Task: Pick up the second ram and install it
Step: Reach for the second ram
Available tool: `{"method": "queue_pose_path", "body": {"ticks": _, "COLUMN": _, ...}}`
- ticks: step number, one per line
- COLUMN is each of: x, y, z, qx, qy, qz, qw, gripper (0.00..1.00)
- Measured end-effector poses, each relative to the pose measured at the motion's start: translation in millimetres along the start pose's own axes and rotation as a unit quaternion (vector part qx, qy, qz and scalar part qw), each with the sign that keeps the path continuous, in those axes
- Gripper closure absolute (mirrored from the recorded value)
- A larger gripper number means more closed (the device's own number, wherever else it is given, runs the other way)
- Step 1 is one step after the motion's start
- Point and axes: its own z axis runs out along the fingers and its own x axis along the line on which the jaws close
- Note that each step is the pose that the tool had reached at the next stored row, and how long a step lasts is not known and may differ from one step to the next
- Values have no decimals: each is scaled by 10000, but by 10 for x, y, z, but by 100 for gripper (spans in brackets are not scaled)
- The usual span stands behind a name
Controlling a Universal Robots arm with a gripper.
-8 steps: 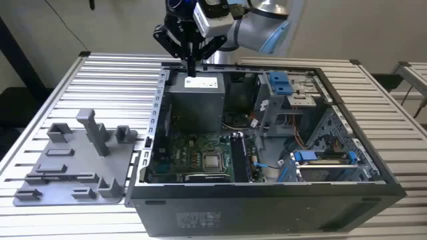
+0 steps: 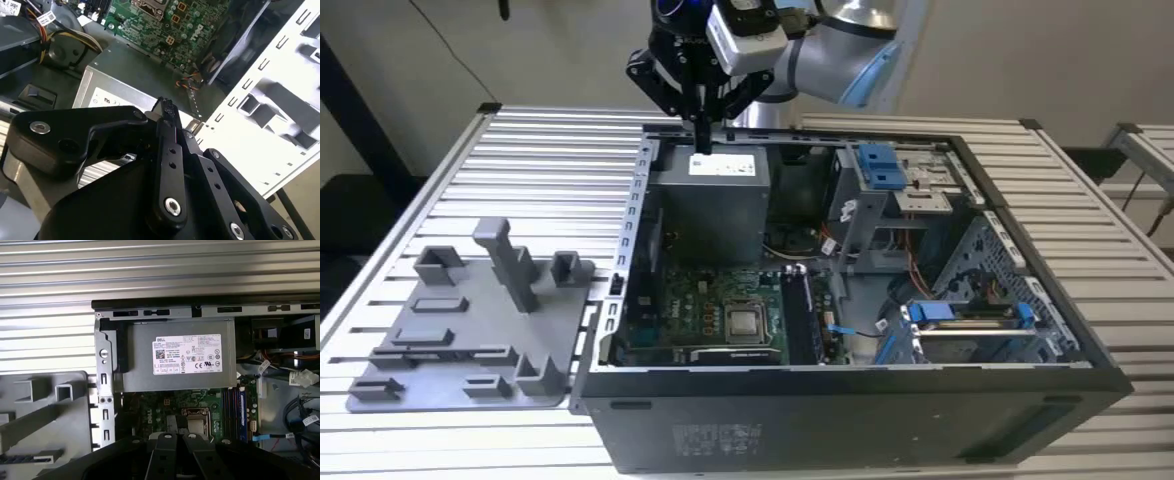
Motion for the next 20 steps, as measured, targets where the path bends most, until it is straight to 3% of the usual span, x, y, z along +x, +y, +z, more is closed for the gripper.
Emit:
{"method": "queue_pose_path", "body": {"ticks": 11, "x": 7, "y": 0, "z": 0, "qx": 24, "qy": -2, "qz": 1, "qw": 10000, "gripper": 89}}
{"method": "queue_pose_path", "body": {"ticks": 20, "x": 129, "y": -9, "z": 0, "qx": 23, "qy": -2, "qz": -4, "qw": 10000, "gripper": 89}}
